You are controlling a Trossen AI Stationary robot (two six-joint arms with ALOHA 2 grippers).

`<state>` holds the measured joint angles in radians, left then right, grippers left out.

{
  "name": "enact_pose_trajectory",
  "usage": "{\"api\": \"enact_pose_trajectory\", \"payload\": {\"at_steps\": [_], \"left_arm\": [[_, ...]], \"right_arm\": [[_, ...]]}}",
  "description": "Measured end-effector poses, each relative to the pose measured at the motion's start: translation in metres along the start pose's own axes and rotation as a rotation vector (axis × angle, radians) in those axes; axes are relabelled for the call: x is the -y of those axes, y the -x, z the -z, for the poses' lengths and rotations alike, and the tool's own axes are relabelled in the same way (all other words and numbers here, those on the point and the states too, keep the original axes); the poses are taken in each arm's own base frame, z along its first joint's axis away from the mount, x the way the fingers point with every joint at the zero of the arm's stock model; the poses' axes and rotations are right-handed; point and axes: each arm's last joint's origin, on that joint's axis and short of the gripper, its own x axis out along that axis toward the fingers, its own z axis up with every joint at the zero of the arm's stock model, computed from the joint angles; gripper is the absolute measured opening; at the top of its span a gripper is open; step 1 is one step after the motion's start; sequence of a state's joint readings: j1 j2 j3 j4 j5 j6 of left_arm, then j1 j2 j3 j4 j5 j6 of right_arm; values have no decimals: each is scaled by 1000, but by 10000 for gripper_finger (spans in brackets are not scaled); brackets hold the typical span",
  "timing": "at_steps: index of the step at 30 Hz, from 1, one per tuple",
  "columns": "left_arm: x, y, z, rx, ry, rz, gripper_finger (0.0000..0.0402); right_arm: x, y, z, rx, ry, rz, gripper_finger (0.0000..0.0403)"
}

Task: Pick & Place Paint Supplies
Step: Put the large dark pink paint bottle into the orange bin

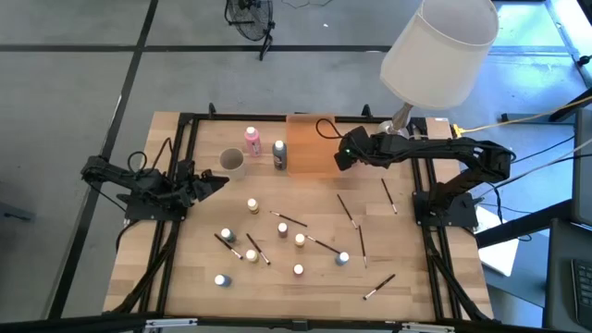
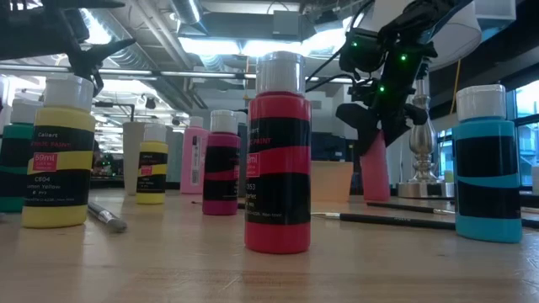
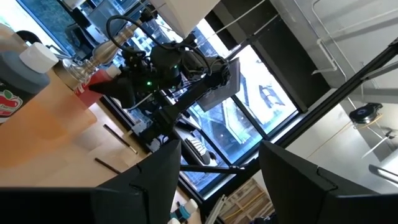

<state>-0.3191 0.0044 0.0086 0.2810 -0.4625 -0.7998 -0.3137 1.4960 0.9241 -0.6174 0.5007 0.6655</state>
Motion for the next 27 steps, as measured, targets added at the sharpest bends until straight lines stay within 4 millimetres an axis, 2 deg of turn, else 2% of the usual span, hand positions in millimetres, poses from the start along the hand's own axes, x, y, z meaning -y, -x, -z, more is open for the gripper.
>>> {"api": "enact_pose_trajectory", "payload": {"at_steps": [7, 13, 27], "left_arm": [[0, 0, 0, -6, 18, 6, 212], [0, 0, 0, -7, 17, 6, 212], [1, 0, -1, 1, 33, 18, 213]], "right_arm": [[-5, 8, -1, -31, 42, -28, 203], [-9, 21, -10, -18, 42, -63, 202], [-23, 67, -44, 77, 54, -149, 202]]}}
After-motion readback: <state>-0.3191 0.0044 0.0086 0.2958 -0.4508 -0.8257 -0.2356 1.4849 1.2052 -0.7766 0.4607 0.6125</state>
